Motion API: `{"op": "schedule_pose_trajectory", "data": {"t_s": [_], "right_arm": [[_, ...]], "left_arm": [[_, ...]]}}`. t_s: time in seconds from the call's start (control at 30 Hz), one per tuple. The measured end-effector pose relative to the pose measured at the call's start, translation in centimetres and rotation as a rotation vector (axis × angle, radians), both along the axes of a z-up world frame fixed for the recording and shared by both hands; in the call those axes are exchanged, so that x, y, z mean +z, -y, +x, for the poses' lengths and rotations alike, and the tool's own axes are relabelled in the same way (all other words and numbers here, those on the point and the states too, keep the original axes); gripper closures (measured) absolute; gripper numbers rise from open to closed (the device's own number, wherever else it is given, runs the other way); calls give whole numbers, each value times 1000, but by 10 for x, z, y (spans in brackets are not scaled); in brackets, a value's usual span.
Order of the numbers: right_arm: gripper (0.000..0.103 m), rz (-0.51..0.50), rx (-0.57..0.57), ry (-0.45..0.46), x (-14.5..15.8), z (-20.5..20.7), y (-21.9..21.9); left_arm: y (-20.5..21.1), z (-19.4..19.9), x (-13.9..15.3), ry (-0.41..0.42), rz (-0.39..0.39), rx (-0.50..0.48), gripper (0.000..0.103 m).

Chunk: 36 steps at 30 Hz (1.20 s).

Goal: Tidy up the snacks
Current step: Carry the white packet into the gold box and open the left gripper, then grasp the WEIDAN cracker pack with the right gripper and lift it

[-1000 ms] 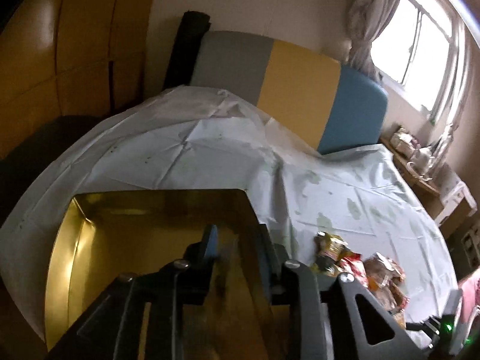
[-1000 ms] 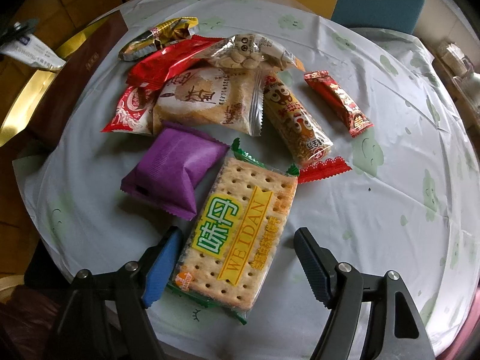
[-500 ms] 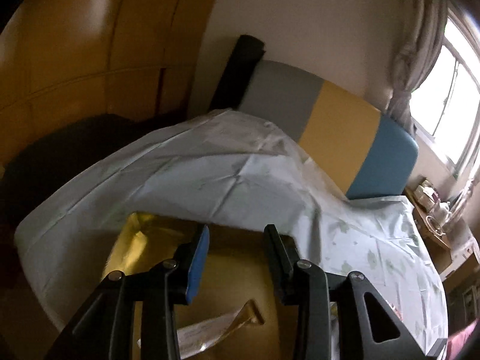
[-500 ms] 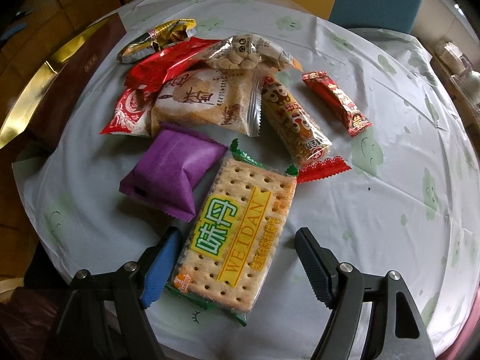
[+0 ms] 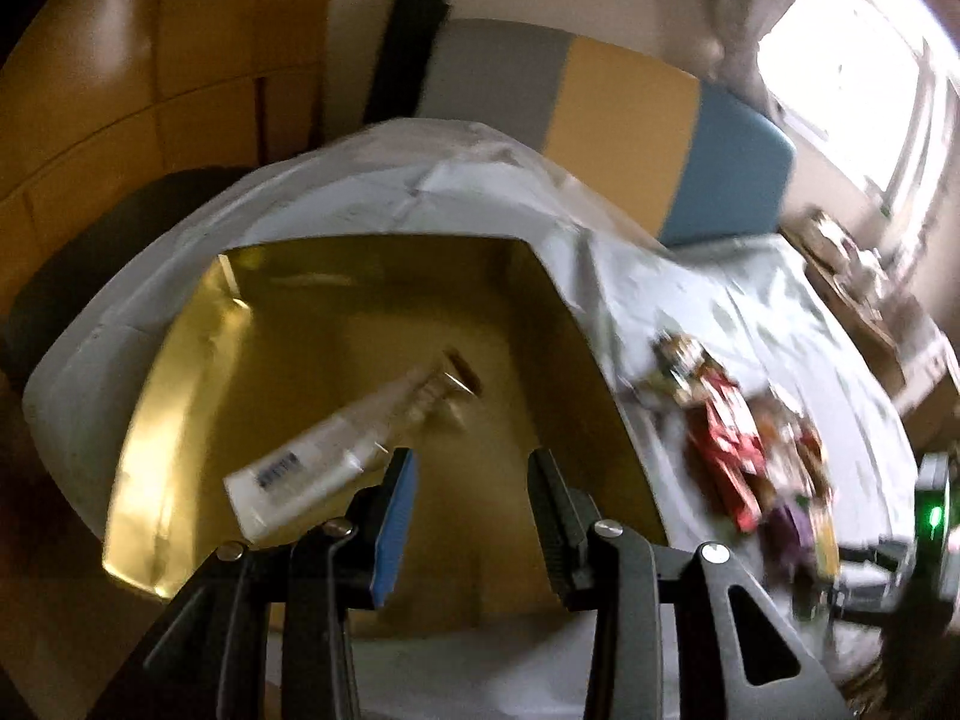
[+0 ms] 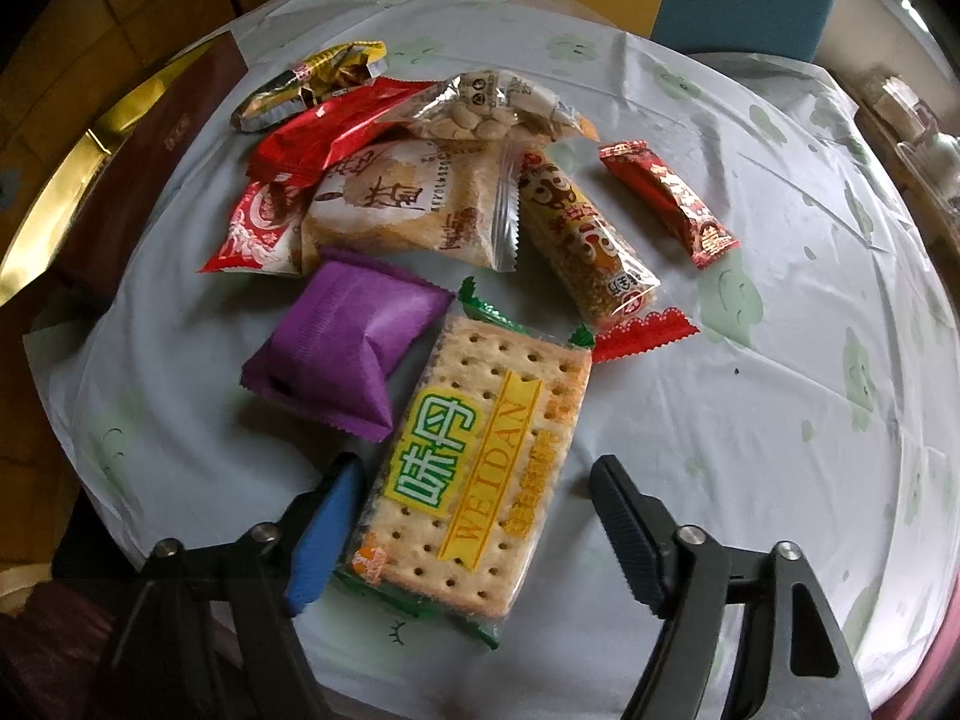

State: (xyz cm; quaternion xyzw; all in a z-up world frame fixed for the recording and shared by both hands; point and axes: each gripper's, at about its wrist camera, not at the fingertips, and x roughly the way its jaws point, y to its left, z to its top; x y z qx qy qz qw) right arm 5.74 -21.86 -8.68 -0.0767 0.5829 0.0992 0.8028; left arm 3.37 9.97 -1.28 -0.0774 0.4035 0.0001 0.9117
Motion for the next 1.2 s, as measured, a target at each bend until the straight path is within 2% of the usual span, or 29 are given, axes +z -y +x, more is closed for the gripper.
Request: {"op": "schedule_pose_trajectory", "data": {"t_s": [0.03, 0.3, 0.53, 0.77, 0.8, 0.83, 0.87, 0.97, 1.1, 1.2], "right_arm": [[48, 1, 3, 5, 2, -1, -1], [49, 31, -60, 1, 5, -8, 3], [54, 117, -145, 17, 15, -25, 19], [59, 147, -69, 104, 52, -28, -1], [62, 153, -58, 111, 55, -27, -6], [80, 155, -42, 121, 59, -26, -12], [82, 145, -25, 129, 62, -24, -19], [80, 96, 1, 122, 57, -16, -28], [75, 134, -47, 99, 58, -21, -4], [54, 157, -101, 51, 49, -22, 7]], "left_arm": [[7, -4, -2, 1, 7, -19, 59], [39, -18, -7, -2, 27, -96, 59], [34, -16, -11, -29, 9, -57, 59], [20, -18, -11, -32, -3, -5, 58], [18, -18, -11, -33, -3, 0, 58], [17, -18, -12, -34, -3, 4, 58], [16, -18, -12, -34, -6, 6, 58], [13, -19, -14, -37, -15, 7, 58], [12, -18, -16, -40, -28, 7, 58], [15, -18, -18, -46, -28, -5, 58]]}}
